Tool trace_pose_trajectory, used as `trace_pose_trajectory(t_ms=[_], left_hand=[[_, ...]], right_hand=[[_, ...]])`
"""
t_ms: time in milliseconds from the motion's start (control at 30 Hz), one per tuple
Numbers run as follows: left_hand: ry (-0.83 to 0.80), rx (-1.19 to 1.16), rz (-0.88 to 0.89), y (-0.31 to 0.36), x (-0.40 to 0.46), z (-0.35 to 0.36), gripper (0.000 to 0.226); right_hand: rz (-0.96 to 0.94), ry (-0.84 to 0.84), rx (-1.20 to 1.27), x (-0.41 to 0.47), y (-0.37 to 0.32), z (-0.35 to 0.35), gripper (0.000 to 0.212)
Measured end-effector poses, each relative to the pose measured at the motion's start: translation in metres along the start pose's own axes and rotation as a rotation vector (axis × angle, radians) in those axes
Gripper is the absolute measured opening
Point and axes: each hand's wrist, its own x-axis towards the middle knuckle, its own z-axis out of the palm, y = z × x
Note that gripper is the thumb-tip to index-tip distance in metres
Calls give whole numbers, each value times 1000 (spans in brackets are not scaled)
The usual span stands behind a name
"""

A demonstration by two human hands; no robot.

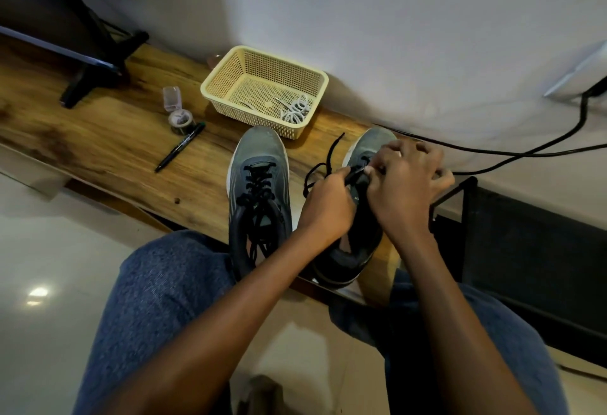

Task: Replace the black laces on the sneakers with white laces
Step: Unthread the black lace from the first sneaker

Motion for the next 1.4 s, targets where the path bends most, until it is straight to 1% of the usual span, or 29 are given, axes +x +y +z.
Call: trace_pose_trajectory(t_ms=[100, 167, 233, 300, 400, 467, 533, 600, 667, 700, 733, 833, 867, 900, 933, 1000, 1100, 1167, 1200, 1267, 1333, 1400], left_hand=[[-10, -21, -30, -2, 3, -1, 45], [-17, -30, -25, -1, 2, -1, 44], [-16, -28, -25, -1, 2, 0, 45], [-21, -9, -32, 0, 0, 0, 47], [-28, 25, -14, 0, -2, -1, 49], [-23, 40, 1, 1, -3, -1, 46], [-21, 52, 16, 1, -4, -1, 46], [-20, 63, 30, 0, -3, 1, 48], [-19, 60, 34, 0, -2, 2, 47], [-20, 49, 35, 0, -1, 2, 46], [-21, 34, 34, -1, -1, 1, 44], [-11, 3, 24, -2, 0, 0, 43], [-9, 2, 22, -2, 0, -1, 43], [-10, 5, 20, -2, 0, -1, 43], [-13, 12, 16, -1, 0, 0, 44], [-18, 25, 7, 0, 0, 0, 46], [-27, 38, 5, 0, -1, -1, 46], [-28, 40, 12, 1, -3, -1, 44], [-28, 39, 16, 2, -3, -1, 43], [-21, 43, 21, 2, -3, 0, 42], [-12, 37, 21, 0, -2, 1, 43], [-8, 22, 17, -1, -1, 1, 44]], right_hand=[[70, 170, 116, 1, 0, -10, 8], [106, 191, 113, 2, 4, -14, 10], [139, 105, 63, 4, 8, -15, 15], [148, -40, 11, 5, 9, -14, 25], [60, -237, -58, 3, 8, -5, 36], [2, -277, -82, 0, 7, 3, 38], [-8, -231, -128, 0, 7, 8, 34], [-4, -196, -152, 1, 8, 10, 25], [-21, -169, -110, 1, 9, 10, 17], [-29, -126, -76, 1, 7, 8, 13], [-22, -55, -29, 0, 6, 7, 9], [84, 208, 160, 1, 2, -4, 6], [113, 261, 191, 2, 3, -6, 7], [138, 272, 200, 3, 4, -8, 7], [153, 243, 190, 3, 5, -8, 7], [145, 110, 117, 4, 7, -7, 11], [77, -148, -11, 2, 8, -1, 21], [37, -251, -79, 1, 8, 6, 28], [29, -261, -107, 1, 8, 10, 29], [24, -215, -128, 1, 8, 12, 22], [-8, -125, -105, 1, 7, 12, 16], [-18, 13, -43, 0, 4, 8, 11]])
